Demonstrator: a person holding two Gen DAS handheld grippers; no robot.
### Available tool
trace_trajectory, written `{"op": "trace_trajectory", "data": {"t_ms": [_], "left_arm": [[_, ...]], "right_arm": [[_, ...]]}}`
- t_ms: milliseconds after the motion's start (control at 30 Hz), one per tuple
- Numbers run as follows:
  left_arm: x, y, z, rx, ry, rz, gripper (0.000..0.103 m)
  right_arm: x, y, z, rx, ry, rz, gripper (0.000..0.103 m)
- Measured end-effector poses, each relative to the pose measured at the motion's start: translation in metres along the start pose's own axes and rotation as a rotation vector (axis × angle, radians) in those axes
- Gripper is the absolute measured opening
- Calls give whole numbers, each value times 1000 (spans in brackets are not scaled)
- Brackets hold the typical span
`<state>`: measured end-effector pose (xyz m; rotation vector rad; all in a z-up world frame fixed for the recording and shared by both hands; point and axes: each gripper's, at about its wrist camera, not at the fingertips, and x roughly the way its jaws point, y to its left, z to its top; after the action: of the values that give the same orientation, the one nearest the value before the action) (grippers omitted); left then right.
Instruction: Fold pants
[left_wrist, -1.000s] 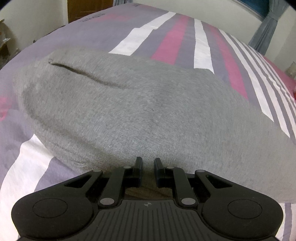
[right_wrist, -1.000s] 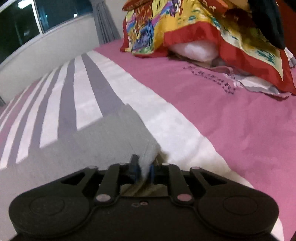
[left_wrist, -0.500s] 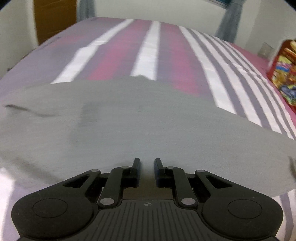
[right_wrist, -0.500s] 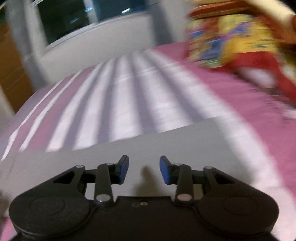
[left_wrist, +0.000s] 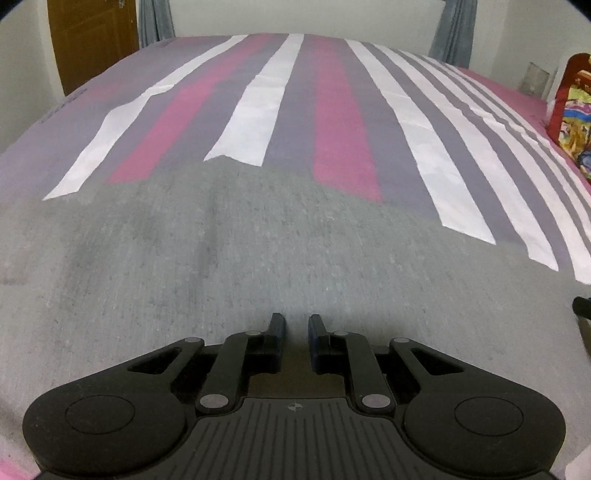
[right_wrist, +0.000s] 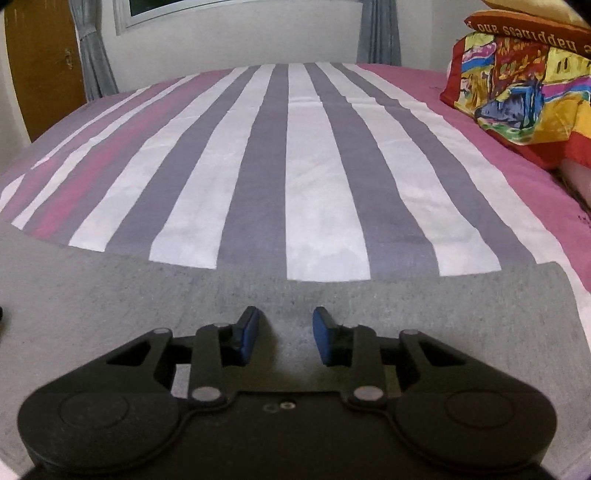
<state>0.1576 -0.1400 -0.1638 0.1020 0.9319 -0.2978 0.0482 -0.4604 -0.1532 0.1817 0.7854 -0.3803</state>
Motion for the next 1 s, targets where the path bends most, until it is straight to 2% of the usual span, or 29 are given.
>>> {"op": "trace_trajectory", "data": {"t_ms": [100, 200, 333, 433, 500, 567, 667, 800, 1000], "left_arm": [[-6, -1, -4, -1, -1, 9, 15], [-24, 1, -20, 21, -12, 4, 15], [-55, 4, -50, 12, -49, -26, 15], [-67, -6, -67, 49, -61, -61, 15], [-66, -17, -72, 82, -55, -73, 15], [-59, -24, -69, 68, -37, -65, 15], [-44, -22, -55, 5, -10, -66, 16], [-30, -28, -42, 29, 2, -42, 16], [-52, -31, -53, 17, -8, -62, 16]], "right_arm": [[-5, 3, -5, 6, 7, -11, 32], [-29, 4, -7, 25, 2, 31, 33], [-71, 7, -35, 2, -37, 96, 33], [-90, 12, -57, -26, -27, 121, 35], [-88, 15, -67, -53, 5, 109, 35], [-77, 13, -72, -56, 30, 92, 34], [-64, 4, -60, 16, 31, 81, 33], [-47, 5, -48, 28, 32, 56, 34], [-70, 2, -50, 52, 32, 84, 36]]}}
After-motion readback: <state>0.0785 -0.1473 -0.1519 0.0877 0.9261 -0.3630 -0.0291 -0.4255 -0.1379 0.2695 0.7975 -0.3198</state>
